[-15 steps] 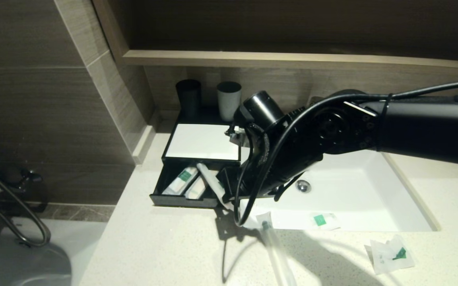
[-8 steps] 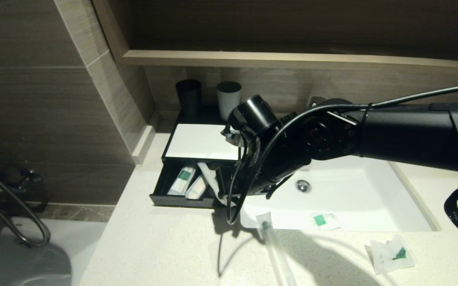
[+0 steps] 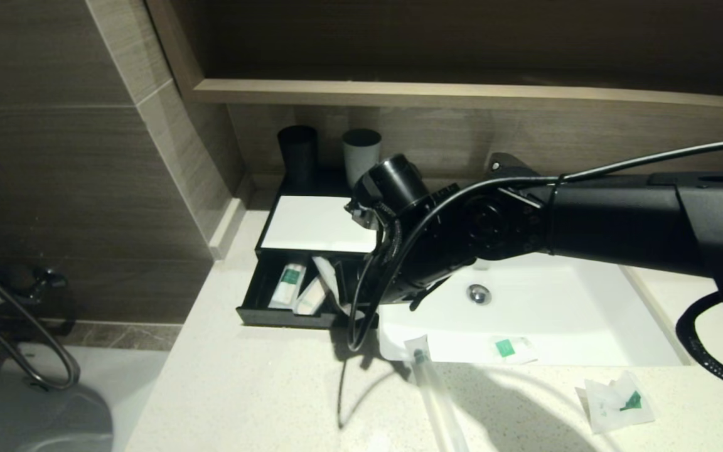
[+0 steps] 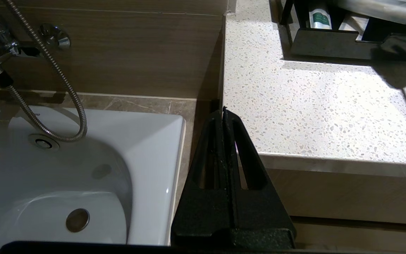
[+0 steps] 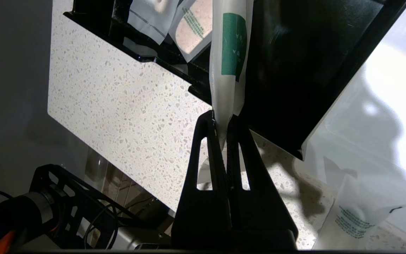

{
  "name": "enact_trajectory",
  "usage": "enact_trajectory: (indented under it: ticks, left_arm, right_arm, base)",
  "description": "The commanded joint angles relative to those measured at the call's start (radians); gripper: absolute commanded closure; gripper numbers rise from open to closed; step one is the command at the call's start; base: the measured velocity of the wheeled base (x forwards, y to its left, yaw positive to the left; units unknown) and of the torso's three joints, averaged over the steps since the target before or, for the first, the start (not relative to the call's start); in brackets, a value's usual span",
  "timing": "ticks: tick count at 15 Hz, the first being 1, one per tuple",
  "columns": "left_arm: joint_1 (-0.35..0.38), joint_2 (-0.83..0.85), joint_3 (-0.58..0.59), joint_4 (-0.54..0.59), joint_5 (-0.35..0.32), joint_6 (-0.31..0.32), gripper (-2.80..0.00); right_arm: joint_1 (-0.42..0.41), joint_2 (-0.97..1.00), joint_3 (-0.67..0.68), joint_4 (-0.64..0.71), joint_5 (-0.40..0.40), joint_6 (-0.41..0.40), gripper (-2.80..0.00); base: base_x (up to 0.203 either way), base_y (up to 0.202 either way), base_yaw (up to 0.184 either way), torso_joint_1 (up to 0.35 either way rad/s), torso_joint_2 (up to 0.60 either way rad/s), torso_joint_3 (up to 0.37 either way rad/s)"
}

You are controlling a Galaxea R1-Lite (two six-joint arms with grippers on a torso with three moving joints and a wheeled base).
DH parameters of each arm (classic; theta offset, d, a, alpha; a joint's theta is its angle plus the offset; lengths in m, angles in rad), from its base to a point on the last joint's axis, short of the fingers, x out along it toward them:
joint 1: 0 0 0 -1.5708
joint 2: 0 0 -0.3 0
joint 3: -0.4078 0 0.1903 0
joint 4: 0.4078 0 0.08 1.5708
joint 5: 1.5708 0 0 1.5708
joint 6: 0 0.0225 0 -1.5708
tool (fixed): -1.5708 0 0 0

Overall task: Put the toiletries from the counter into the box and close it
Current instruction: Place the bathroom toiletry into the drawer

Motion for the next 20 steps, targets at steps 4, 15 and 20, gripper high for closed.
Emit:
enact_trajectory:
  ticks: [4, 15, 20]
  left_arm:
    - [0.0, 0.001, 0.0, 0.0, 0.001, 0.0, 0.0]
    - [0.0, 0.0, 0.0, 0.0, 0.001, 0.0, 0.0]
    - [0.0, 0.0, 0.0, 0.0, 0.001, 0.0, 0.0]
  right_arm:
    - [0.001, 0.019, 0.0, -0.016, -0.039, -0.012, 0.0]
    - [0.001, 0.038, 0.0, -0.095, -0.118, -0.025, 0.0]
    - [0.001, 0.044, 0.0, -0.105, -0.135, -0.025, 0.0]
  base:
    - [0.0, 0.0, 0.0, 0.0, 0.0, 0.0]
    - [0.0, 0.0, 0.0, 0.0, 0.0, 0.0]
    - [0.0, 0.0, 0.0, 0.0, 0.0, 0.0]
